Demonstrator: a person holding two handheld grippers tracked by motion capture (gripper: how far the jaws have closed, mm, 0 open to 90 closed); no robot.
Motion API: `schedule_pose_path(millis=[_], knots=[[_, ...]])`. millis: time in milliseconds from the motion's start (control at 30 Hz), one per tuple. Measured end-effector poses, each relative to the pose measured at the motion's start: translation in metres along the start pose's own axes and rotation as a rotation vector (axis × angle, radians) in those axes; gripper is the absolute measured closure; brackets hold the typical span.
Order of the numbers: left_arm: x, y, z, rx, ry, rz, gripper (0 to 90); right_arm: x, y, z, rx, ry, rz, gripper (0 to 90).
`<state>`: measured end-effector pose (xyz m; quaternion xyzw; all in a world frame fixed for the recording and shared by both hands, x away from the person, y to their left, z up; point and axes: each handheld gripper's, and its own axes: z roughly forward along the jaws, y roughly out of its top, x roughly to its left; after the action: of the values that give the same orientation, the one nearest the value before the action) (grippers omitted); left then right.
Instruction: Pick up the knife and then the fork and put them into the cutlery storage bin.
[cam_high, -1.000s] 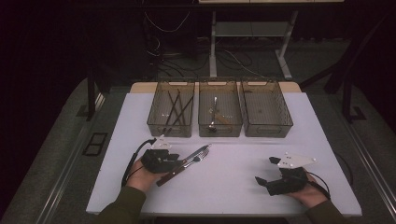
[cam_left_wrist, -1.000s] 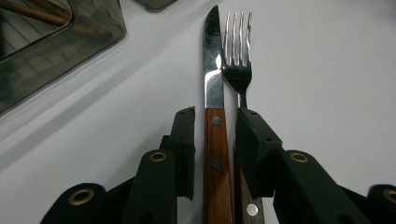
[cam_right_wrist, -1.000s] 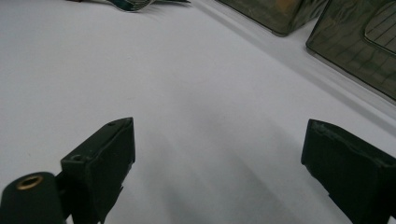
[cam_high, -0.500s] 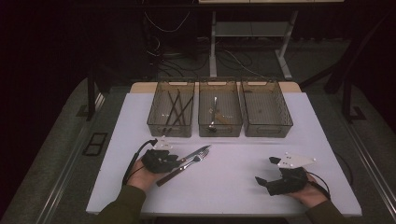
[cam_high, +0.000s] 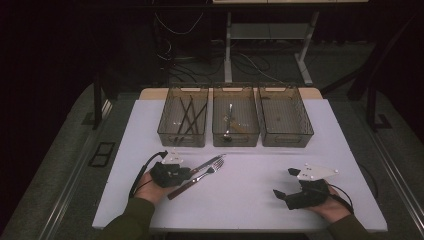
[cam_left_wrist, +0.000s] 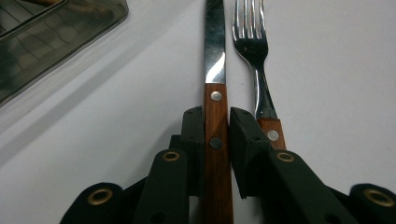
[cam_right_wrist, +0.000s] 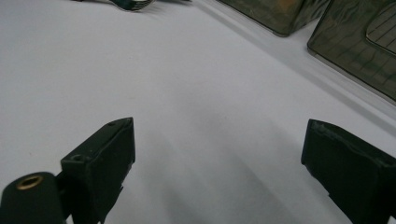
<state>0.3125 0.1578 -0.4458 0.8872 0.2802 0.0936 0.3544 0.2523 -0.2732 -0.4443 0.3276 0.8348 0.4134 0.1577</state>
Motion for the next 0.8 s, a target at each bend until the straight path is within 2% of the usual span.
schedule_pose_path(millis=[267, 333, 533, 633, 733, 800], knots=[[-0.003, 0.003, 0.000, 0.013, 0.017, 0.003, 76.2, 0.000, 0.000, -0.001, -0.003, 0.001, 0.002, 10.0], [-0.003, 0.004, -0.001, 0.006, 0.010, 0.001, 76.1, 0.000, 0.000, -0.001, -0.006, -0.004, 0.006, 10.0], [-0.005, 0.010, -0.012, -0.052, 0.019, -0.007, 76.1, -0.001, 0.001, -0.001, 0.005, 0.002, 0.032, 10.0], [-0.009, 0.014, -0.016, -0.091, 0.020, -0.008, 76.1, -0.002, 0.003, -0.002, 0.009, 0.004, 0.066, 10.0], [-0.016, 0.021, -0.017, -0.119, 0.006, -0.002, 76.1, -0.004, 0.008, -0.005, -0.008, 0.033, 0.109, 10.0], [-0.022, 0.026, -0.016, -0.117, -0.003, 0.023, 76.1, -0.004, 0.012, -0.006, -0.016, 0.047, 0.123, 10.0]])
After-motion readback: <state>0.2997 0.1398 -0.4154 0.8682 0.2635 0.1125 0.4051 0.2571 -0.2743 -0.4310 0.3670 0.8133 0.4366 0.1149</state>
